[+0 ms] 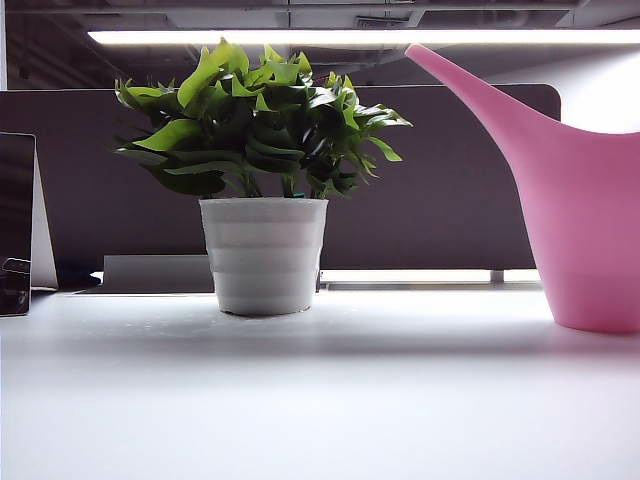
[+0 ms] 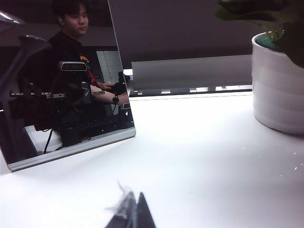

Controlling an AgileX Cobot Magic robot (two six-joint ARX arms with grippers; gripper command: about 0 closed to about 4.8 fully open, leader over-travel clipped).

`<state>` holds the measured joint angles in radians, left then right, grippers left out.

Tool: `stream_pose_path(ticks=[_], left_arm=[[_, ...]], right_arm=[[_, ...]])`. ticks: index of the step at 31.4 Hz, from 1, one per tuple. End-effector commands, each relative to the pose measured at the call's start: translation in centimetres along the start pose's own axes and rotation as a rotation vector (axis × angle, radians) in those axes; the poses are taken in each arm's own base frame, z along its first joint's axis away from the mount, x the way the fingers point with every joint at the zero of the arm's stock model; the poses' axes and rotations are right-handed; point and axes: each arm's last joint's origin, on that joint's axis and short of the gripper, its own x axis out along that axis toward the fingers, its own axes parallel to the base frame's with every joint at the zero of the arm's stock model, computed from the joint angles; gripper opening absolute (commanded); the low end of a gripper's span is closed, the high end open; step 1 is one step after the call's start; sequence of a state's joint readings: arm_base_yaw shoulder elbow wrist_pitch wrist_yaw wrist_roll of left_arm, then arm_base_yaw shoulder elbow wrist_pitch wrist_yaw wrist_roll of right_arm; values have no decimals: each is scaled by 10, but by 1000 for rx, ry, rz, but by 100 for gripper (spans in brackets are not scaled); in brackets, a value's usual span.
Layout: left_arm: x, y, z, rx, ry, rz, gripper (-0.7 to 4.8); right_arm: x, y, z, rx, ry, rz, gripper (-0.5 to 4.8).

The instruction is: Pick up the watering can from the table, water the potted plant, and put the can back.

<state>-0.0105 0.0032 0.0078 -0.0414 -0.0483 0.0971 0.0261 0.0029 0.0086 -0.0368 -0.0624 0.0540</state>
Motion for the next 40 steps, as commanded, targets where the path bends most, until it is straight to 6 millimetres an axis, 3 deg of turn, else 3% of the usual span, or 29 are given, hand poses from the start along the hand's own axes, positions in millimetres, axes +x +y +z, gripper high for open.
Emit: stream_pose_path(ticks=[1,40], left_arm=[[0,0,1,0,-11,-3,-5],[0,0,1,0,-11,-3,-5]], right_arm=[[0,0,1,-6,-22,-28,-6],[0,0,5,-8,-69,-40,-6]])
